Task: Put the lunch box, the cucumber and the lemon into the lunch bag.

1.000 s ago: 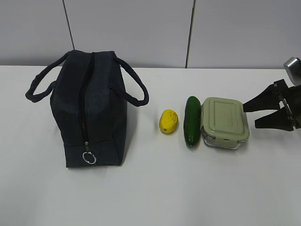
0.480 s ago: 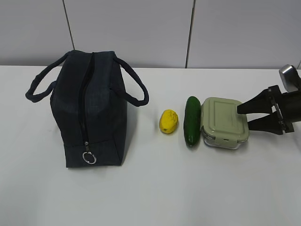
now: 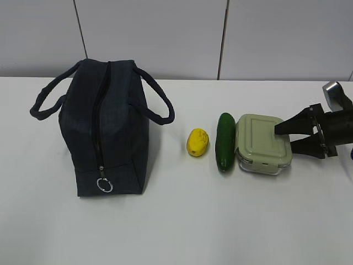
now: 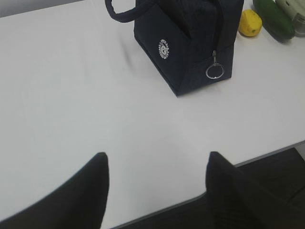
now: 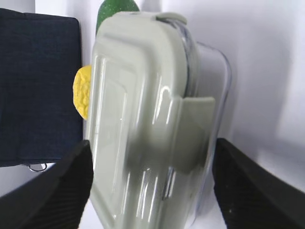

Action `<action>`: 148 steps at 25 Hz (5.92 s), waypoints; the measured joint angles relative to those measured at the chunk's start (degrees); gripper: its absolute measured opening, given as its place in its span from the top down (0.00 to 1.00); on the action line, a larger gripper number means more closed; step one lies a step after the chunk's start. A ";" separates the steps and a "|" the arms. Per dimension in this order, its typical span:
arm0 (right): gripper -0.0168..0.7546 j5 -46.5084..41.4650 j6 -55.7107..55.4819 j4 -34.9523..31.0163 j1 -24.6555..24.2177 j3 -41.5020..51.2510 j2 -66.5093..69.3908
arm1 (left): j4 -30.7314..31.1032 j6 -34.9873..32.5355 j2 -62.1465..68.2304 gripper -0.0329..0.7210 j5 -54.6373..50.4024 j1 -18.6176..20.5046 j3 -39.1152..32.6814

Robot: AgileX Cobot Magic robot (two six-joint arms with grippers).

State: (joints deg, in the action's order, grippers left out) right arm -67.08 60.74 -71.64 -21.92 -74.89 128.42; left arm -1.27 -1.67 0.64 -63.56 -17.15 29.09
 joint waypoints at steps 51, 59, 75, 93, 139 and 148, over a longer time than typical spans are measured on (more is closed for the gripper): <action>0.32 -0.24 -0.78 1.83 1.95 -0.95 2.00 | 0.00 0.00 0.00 0.36 0.00 0.00 0.00; 0.35 -0.43 -0.89 1.60 2.09 -0.95 2.00 | 0.00 0.00 0.00 0.36 0.00 0.00 0.00; 0.37 -0.43 -0.89 1.60 2.09 -0.95 2.00 | 0.00 0.00 0.00 0.36 0.00 0.00 0.00; 0.46 -0.92 -0.89 1.47 2.09 -1.03 2.00 | 5.16 0.00 0.00 0.36 0.00 0.00 0.00; 0.48 0.25 -3.30 3.28 2.22 -1.03 0.25 | 5.17 0.00 0.00 0.36 0.00 0.00 0.00; 0.48 1.20 -6.08 3.82 2.31 -1.03 -0.34 | 4.81 0.00 0.00 0.36 0.00 0.00 0.00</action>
State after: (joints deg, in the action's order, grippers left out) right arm -65.88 54.66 -67.81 -19.61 -75.92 128.08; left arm 3.55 -1.67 0.64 -63.56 -17.15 29.09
